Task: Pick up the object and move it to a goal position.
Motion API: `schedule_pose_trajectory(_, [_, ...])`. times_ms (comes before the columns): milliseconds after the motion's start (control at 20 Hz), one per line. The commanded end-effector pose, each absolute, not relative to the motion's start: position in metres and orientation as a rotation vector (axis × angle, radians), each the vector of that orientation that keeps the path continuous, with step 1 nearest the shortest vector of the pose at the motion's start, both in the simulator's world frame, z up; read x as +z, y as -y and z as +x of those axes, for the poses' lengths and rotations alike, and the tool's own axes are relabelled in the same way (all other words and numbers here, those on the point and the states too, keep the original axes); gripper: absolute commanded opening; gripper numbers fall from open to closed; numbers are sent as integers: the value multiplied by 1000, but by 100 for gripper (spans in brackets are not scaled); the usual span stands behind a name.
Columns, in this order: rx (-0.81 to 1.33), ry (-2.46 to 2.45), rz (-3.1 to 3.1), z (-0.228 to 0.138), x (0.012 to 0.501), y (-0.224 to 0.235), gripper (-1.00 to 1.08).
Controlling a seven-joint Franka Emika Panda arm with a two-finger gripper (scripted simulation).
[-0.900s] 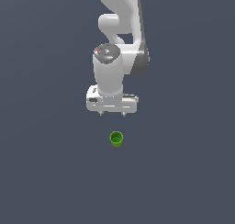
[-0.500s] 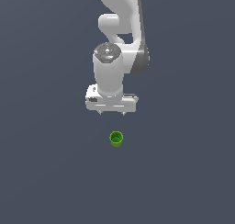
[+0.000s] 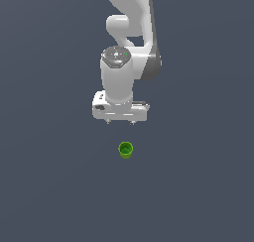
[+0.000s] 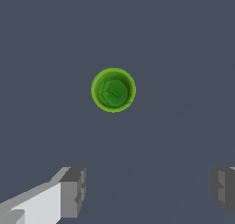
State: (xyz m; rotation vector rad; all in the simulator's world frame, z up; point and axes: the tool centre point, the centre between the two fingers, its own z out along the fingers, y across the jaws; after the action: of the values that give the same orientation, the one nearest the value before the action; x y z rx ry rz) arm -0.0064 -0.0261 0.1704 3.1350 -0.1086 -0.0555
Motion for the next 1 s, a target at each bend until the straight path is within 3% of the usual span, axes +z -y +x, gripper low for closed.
schedule_pose_trajectory(0, [-55, 136, 3134, -5, 169, 26, 100])
schedule_pose_trajectory(950, [-25, 749, 3051, 37, 125, 17, 100])
